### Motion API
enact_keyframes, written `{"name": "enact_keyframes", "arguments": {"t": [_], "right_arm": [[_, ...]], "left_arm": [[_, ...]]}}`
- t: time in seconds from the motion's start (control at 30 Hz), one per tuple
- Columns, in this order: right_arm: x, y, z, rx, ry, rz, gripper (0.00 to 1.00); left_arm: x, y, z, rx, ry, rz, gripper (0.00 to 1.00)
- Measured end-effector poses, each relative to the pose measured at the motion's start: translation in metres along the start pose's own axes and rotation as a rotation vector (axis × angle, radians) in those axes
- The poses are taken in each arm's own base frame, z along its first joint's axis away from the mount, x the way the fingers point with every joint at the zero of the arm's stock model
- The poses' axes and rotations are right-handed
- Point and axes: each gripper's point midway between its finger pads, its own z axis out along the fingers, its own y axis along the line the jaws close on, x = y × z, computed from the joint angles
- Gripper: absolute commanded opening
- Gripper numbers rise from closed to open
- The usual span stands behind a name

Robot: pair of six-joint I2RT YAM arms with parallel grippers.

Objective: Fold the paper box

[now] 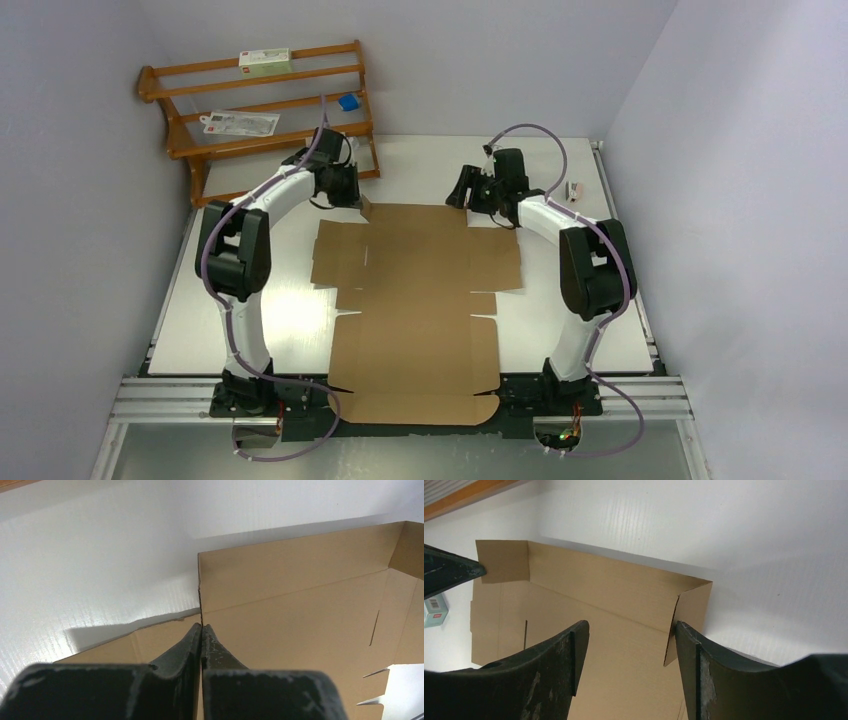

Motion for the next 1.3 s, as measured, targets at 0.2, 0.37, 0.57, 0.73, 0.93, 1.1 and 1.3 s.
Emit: {"name": "enact_keyframes", "arguments": {"t": [0.2,0.37,0.57,0.73,0.93,1.1,1.3], "right_arm": [[-0.004,0.004,0.001,0.02,-0.01,-0.014,0.68],[-0.004,0.003,0.003,0.037,-0.015,-0.018,0.69],[-0.003,-0.001,0.01,0.057,-0.006,-0.018,0.69],[-0.005,0.002,0.01,0.064,-0.001,-0.024,0.7],[-0.009,0.005,0.01,0.059,-0.006,-0.026,0.7],[-0.006,0.005,0.013,0.061,0.005,-0.026,0.72],[-0.009,0.001,0.007,0.092,-0.001,-0.045,0.76]], "left_arm": [[-0.001,-0.01,-0.002,-0.043,-0.006,0.032,0.12],[-0.001,-0.017,-0.002,-0.08,-0.019,0.06,0.14],[-0.002,-0.02,0.005,-0.123,-0.024,0.08,0.18],[-0.001,-0.029,0.009,-0.124,-0.025,0.101,0.2],[-0.001,-0.041,0.013,-0.119,-0.026,0.122,0.23],[0.001,-0.048,0.016,-0.134,-0.021,0.142,0.38],[-0.01,-0.041,0.006,-0.2,-0.049,0.157,0.62]]}}
